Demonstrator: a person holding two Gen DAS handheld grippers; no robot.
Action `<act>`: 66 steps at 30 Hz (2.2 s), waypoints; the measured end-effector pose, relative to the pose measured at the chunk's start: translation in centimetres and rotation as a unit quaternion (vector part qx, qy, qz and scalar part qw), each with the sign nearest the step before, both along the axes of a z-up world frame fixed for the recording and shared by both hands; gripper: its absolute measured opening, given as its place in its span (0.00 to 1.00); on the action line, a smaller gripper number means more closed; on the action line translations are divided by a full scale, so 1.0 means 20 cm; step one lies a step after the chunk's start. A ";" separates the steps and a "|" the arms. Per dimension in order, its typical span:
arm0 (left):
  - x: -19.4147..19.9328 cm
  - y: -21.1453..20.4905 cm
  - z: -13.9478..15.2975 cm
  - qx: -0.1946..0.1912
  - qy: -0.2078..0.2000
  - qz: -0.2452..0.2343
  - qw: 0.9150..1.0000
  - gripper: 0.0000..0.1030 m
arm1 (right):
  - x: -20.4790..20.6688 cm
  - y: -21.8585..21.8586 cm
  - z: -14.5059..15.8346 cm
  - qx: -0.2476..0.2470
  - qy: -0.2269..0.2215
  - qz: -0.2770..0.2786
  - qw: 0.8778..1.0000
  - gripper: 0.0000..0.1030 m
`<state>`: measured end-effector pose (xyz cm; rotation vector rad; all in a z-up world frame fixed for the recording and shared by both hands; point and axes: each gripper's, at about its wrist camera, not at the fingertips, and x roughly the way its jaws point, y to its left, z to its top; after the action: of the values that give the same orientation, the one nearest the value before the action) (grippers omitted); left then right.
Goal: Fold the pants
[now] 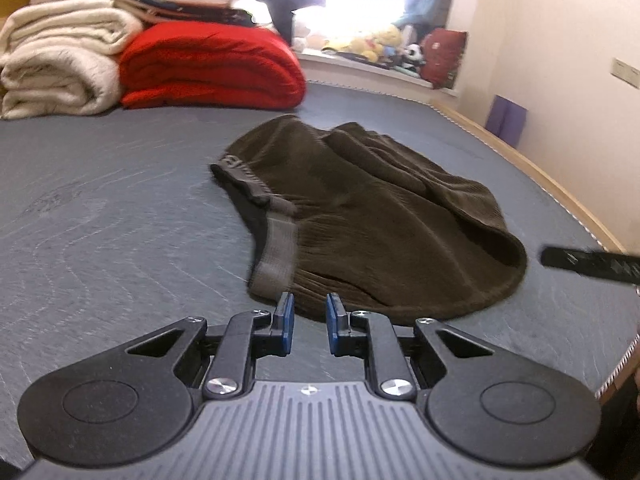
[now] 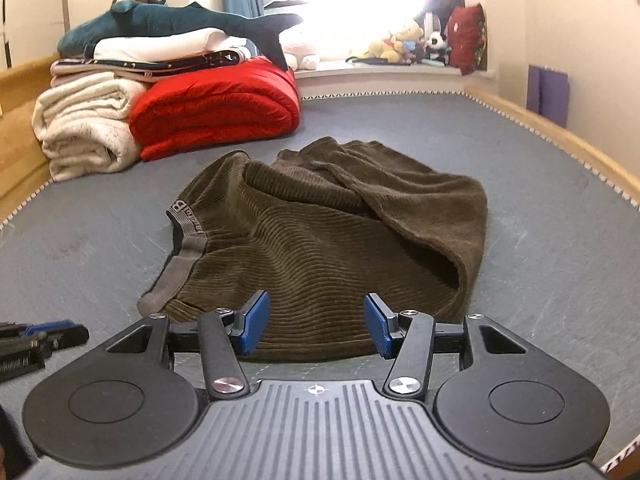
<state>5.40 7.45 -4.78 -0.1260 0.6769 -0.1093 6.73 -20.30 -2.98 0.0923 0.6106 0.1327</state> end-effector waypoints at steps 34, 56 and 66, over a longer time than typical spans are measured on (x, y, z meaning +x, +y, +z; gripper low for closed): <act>1.24 0.22 -0.52 -0.162 0.097 0.029 0.982 0.59 | 0.65 -0.34 -0.60 0.099 0.160 -0.246 0.951 0.60; 0.53 0.87 0.03 -0.063 0.128 0.121 0.982 0.14 | 0.18 0.21 -0.32 0.073 0.136 -0.094 0.984 0.07; 0.30 1.04 0.16 0.008 0.150 0.177 0.973 0.03 | -0.24 0.69 -0.37 -0.009 0.188 -0.013 0.982 0.08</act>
<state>11.31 28.21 -1.66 -0.2488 0.9462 0.2632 2.01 -6.44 -10.35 0.1092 0.9884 0.0847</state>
